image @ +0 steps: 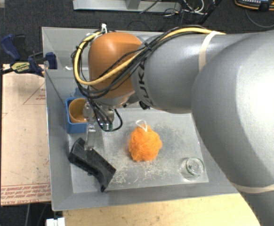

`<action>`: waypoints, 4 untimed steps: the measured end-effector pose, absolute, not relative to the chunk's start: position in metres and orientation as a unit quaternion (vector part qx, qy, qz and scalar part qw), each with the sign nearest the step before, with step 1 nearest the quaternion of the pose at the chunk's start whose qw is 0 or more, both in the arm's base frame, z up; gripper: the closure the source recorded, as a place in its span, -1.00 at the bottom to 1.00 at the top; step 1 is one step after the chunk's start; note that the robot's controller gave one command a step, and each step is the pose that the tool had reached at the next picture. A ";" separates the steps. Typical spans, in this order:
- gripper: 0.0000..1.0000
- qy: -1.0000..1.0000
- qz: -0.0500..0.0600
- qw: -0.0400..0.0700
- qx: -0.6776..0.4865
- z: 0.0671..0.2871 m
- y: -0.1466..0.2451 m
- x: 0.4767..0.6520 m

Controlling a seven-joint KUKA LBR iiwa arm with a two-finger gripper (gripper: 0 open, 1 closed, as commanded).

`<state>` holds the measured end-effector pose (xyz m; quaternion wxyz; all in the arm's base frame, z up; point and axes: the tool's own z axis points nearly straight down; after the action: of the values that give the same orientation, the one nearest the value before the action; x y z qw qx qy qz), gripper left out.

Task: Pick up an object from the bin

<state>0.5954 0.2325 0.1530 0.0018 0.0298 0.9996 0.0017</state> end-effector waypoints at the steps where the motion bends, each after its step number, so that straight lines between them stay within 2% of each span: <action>1: -1.00 0.999 0.000 -0.003 0.041 0.108 0.234 0.591; 2: -1.00 0.998 0.002 0.002 0.058 0.118 0.239 0.559; 3: -1.00 0.990 0.002 -0.001 0.143 0.078 0.242 0.568; 4: 1.00 0.993 0.001 0.010 0.119 0.074 0.247 0.538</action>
Offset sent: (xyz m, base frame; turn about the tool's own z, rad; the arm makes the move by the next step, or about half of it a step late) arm -0.0395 0.0067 -0.0340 0.0617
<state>0.5383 0.2469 0.0742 0.0096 0.1189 0.9929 0.0009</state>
